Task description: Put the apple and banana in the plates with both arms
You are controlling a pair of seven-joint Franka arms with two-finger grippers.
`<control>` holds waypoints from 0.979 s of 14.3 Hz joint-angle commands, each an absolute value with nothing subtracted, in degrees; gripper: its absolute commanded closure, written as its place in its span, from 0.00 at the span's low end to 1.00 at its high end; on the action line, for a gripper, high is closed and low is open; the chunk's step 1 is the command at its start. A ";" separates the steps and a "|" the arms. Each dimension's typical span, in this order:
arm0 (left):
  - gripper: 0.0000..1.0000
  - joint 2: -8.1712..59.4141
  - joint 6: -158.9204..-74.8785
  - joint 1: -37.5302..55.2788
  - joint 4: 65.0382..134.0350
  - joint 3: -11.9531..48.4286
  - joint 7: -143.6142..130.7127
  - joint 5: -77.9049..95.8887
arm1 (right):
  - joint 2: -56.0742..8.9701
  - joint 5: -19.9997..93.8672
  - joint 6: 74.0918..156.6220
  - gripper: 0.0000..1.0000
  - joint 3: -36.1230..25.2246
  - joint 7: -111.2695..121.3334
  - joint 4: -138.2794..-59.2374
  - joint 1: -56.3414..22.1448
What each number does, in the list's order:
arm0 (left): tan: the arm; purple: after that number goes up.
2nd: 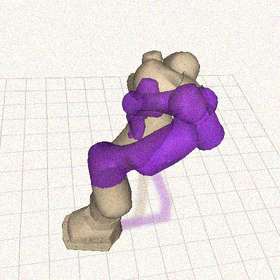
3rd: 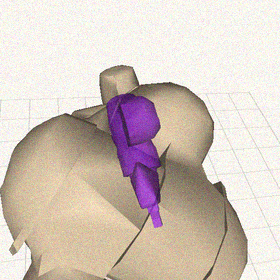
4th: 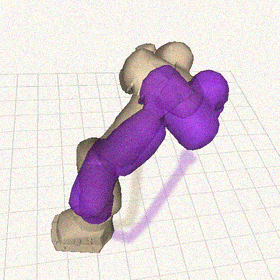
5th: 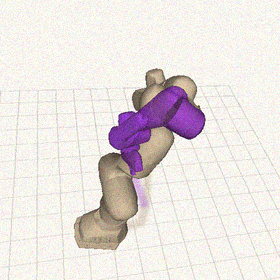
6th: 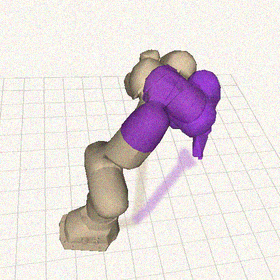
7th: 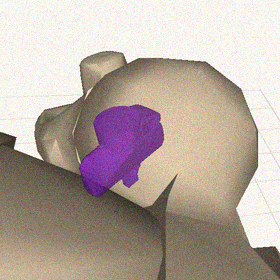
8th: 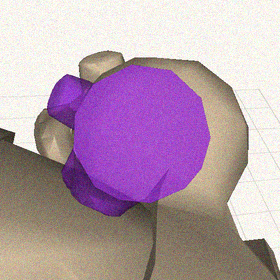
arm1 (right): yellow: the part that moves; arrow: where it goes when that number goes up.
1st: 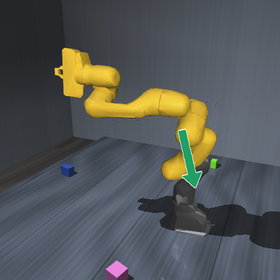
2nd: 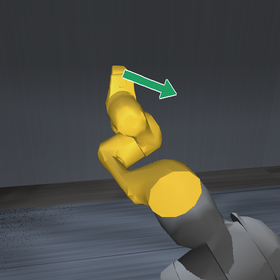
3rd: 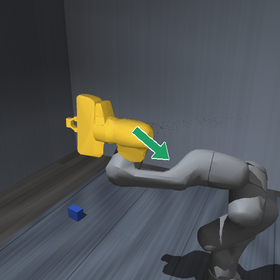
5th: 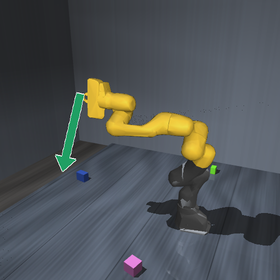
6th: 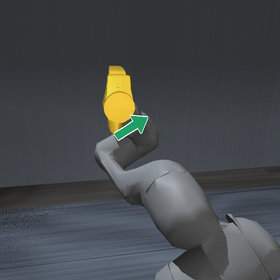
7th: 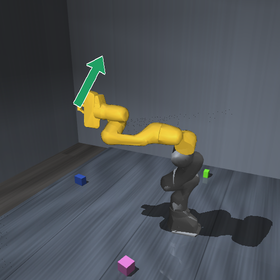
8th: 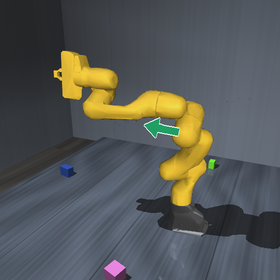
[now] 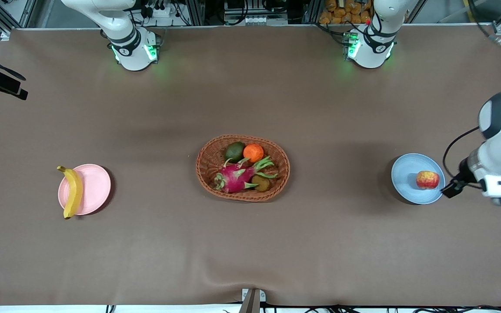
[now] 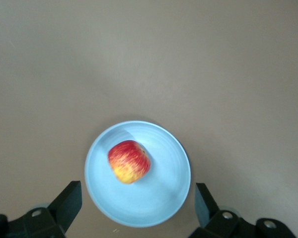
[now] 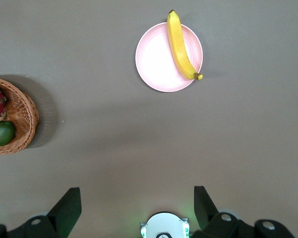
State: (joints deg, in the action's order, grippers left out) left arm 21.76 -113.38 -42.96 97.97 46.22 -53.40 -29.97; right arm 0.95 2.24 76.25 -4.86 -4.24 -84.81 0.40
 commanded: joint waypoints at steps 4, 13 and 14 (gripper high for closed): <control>0.00 18.81 -95.21 -43.33 81.14 52.29 -40.87 -22.69 | 0.62 2.02 75.76 0.00 -4.66 -3.60 -82.97 1.05; 0.00 8.54 -83.94 -43.33 75.94 53.09 -23.65 -15.05 | 0.62 2.11 75.76 0.00 -4.83 -3.60 -82.44 1.41; 0.00 6.61 -83.94 -41.76 76.02 49.34 -23.21 -10.59 | 0.62 2.11 75.76 0.00 -4.75 -3.60 -82.44 1.41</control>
State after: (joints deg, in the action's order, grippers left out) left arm 10.62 -85.04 -42.80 75.80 53.29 -25.88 -15.89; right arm 0.95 2.23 76.27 -5.14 -4.24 -83.64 0.76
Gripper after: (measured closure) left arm 0.000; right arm 0.000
